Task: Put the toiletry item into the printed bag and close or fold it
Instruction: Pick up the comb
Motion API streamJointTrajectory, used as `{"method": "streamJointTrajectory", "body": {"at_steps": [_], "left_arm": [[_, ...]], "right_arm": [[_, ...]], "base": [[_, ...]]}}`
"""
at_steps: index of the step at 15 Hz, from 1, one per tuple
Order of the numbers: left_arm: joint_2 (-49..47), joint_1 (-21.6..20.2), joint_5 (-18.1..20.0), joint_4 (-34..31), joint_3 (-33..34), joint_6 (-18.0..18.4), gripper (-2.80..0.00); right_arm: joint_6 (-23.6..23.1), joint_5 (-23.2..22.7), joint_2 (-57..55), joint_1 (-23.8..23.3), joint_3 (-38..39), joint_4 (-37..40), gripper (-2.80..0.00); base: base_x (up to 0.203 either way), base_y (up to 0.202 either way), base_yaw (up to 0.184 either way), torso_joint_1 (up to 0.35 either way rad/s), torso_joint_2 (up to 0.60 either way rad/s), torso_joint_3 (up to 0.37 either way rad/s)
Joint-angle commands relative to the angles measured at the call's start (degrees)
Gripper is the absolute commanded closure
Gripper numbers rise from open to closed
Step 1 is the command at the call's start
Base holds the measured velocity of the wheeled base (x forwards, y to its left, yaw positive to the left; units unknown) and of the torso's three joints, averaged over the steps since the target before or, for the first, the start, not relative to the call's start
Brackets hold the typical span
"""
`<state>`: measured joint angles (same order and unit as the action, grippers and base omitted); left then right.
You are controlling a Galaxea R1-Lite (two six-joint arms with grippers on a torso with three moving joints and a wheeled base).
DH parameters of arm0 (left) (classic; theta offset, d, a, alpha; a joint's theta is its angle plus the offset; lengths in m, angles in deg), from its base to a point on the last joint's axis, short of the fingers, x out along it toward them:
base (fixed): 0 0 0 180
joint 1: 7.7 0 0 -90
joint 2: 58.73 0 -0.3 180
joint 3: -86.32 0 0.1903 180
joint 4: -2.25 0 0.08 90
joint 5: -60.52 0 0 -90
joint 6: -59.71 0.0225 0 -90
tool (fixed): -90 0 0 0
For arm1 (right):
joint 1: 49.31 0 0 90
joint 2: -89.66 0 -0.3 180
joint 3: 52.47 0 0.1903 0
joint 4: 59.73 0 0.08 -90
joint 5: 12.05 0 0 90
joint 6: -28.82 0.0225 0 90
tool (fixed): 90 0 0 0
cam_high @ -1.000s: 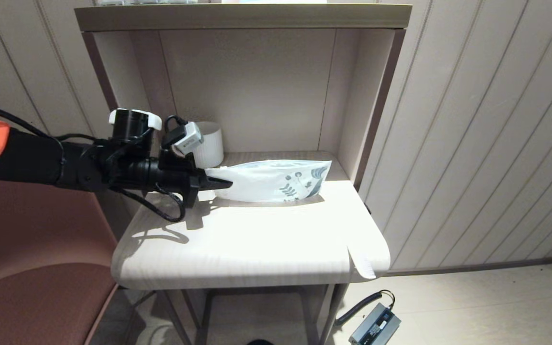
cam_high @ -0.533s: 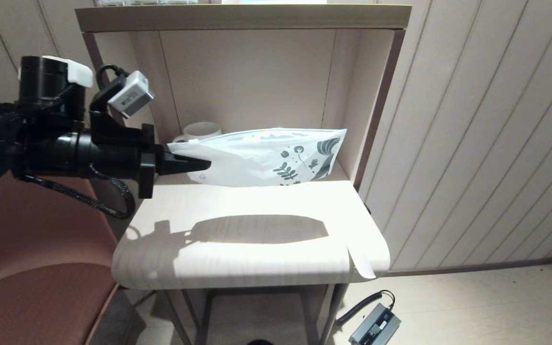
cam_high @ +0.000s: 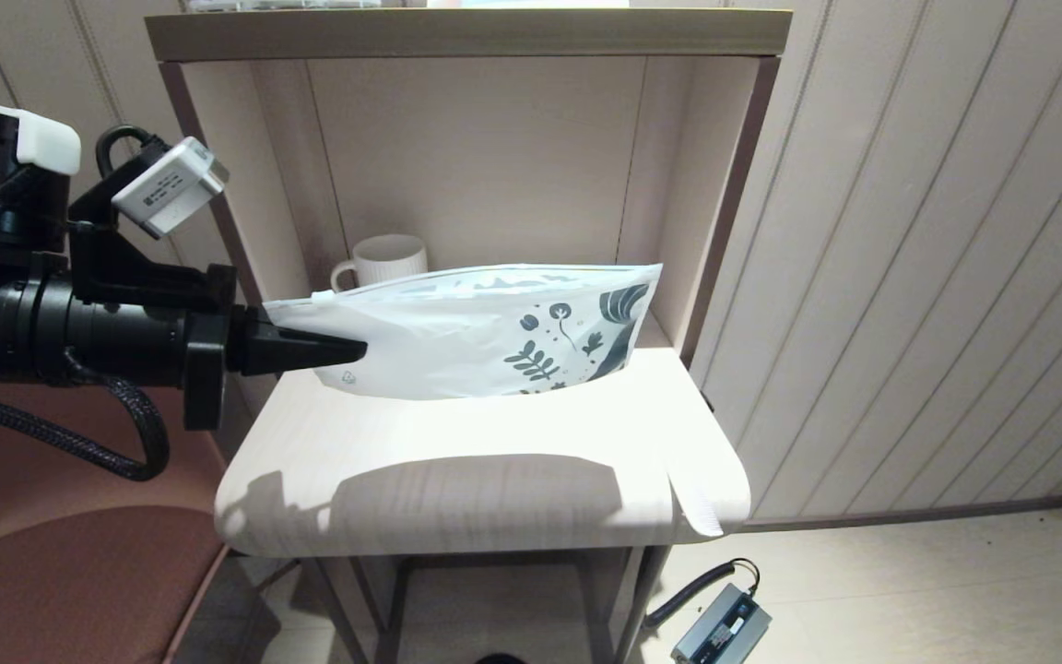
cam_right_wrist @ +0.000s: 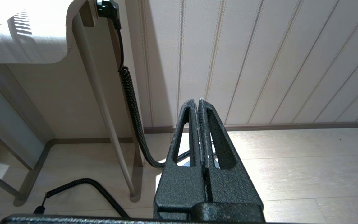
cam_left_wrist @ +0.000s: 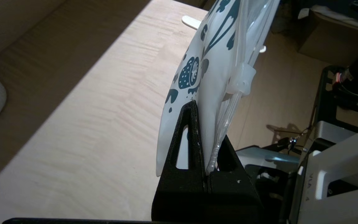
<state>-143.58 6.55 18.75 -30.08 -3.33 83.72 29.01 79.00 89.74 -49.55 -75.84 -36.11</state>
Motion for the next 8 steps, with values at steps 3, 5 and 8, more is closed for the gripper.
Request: {"method": "streamJointTrajectory", "body": {"at_steps": [3,5,8], "left_arm": [[0.9,1.1,0.0,-6.4,-0.1,0.3,0.00],[1.7,3.1,-2.3,-7.8,-1.0,0.3,0.00],[0.7,9.9,-11.2,-8.9,-1.5,1.2,0.00]], "right_arm": [[0.0,0.0,-0.1,0.0,0.0,0.0,0.00],[0.0,0.0,-0.1,0.0,0.0,0.0,0.00],[0.0,0.0,-0.1,0.0,0.0,0.0,0.00]], "base": [[0.000,0.000,0.000,0.000,0.00,0.000],[0.000,0.000,0.000,0.000,0.00,0.000],[0.000,0.000,0.000,0.000,0.00,0.000]]}}
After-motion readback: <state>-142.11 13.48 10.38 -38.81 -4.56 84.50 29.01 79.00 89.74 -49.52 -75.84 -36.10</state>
